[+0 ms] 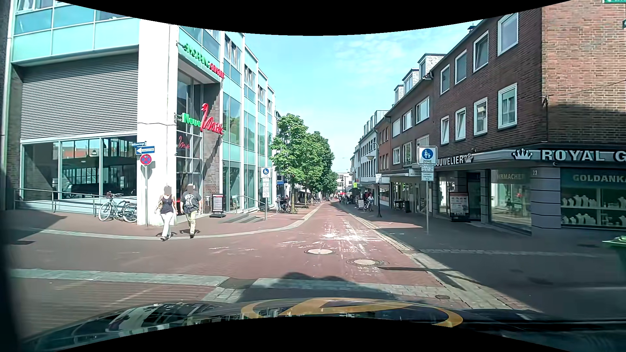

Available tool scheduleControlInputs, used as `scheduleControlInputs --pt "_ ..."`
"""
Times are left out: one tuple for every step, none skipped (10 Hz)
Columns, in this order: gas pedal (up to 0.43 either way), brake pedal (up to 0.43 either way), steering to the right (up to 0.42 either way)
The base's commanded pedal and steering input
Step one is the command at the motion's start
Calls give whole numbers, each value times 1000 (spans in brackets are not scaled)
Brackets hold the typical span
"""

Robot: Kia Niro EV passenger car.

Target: Follow the waypoints while adhering to traffic rules and regulations

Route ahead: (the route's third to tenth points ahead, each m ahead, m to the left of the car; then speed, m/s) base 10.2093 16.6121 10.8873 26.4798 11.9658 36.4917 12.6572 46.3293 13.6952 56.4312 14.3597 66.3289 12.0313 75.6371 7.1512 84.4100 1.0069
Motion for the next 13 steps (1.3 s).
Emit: scheduleControlInputs --pt "0 232 16" --pt "0 220 16" --pt "0 213 15" --pt "0 201 15" --pt "0 207 16" --pt "0 201 16" --pt "0 201 16" --pt "0 201 16" --pt "0 201 15" --pt "0 195 15" --pt "0 189 15" --pt "0 189 15" --pt "0 189 15"
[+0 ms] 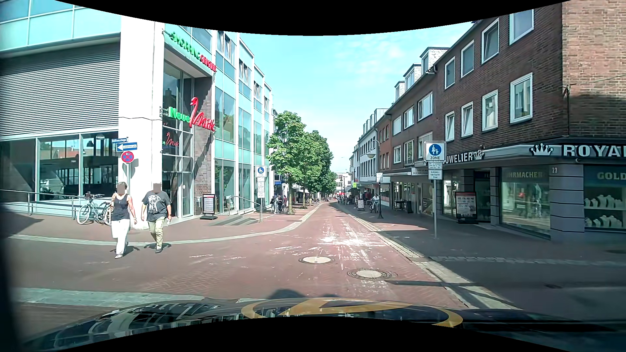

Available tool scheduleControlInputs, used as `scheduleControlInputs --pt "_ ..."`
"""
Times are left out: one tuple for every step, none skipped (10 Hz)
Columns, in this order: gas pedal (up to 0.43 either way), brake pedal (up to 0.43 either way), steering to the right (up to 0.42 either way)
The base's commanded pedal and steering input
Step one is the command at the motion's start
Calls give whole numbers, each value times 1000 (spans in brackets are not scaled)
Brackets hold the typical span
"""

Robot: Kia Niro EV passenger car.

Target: Follow the waypoints while adhering to traffic rules and regulations

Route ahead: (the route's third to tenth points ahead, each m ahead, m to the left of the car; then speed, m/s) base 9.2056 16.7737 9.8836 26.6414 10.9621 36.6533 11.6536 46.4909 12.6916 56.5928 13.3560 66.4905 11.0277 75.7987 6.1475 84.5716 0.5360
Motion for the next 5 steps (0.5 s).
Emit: scheduleControlInputs --pt "0 183 15" --pt "0 183 15" --pt "0 183 15" --pt "0 183 15" --pt "0 177 15"
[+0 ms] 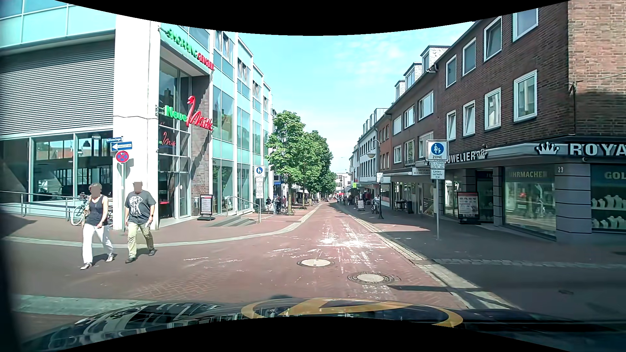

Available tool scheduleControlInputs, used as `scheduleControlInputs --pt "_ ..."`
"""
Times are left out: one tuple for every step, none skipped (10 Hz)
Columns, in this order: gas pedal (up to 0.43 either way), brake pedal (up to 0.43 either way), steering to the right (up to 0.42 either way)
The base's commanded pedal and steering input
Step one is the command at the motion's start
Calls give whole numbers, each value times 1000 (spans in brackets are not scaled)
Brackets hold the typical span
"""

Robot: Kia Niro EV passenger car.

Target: Follow the waypoints while adhering to traffic rules and regulations

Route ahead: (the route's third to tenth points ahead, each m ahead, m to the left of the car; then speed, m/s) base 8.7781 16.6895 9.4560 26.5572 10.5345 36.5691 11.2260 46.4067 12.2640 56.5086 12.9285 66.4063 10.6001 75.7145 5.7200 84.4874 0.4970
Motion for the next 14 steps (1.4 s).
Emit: scheduleControlInputs --pt "0 171 15" --pt "0 171 12" --pt "0 171 10" --pt "0 177 9" --pt "0 195 9" --pt "0 207 9" --pt "0 220 9" --pt "0 220 9" --pt "0 213 8" --pt "0 213 8" --pt "0 207 8" --pt "0 201 7" --pt "0 189 6" --pt "0 177 0"
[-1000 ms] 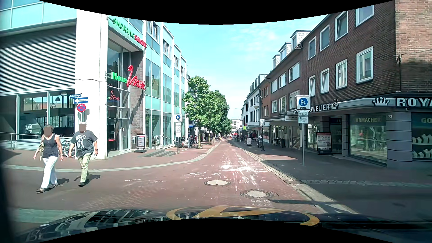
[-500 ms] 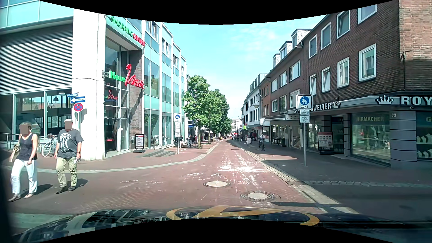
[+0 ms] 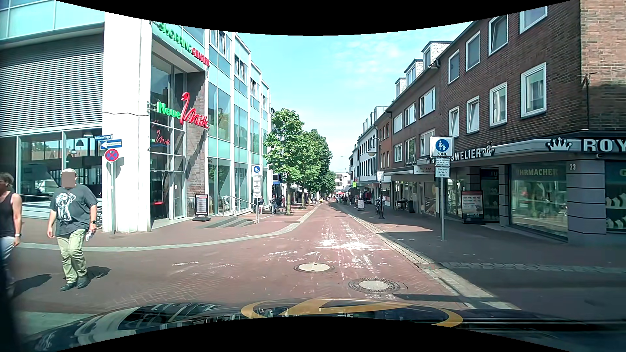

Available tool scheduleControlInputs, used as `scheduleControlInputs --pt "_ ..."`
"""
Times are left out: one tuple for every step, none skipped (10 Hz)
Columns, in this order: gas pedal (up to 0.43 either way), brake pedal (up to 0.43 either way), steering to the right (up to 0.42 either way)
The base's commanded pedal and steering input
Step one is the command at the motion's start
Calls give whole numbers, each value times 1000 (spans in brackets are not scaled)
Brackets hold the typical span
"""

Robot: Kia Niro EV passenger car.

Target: Follow the waypoints while adhering to traffic rules and regulations

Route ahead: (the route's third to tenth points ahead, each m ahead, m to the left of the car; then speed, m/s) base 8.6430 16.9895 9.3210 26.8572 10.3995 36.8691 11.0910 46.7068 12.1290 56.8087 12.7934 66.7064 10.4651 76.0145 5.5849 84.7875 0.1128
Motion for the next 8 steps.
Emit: scheduleControlInputs --pt "0 177 -4" --pt "0 171 -5" --pt "0 159 -4" --pt "0 152 -4" --pt "0 146 -4" --pt "0 140 -4" --pt "0 128 -4" --pt "0 122 -4"
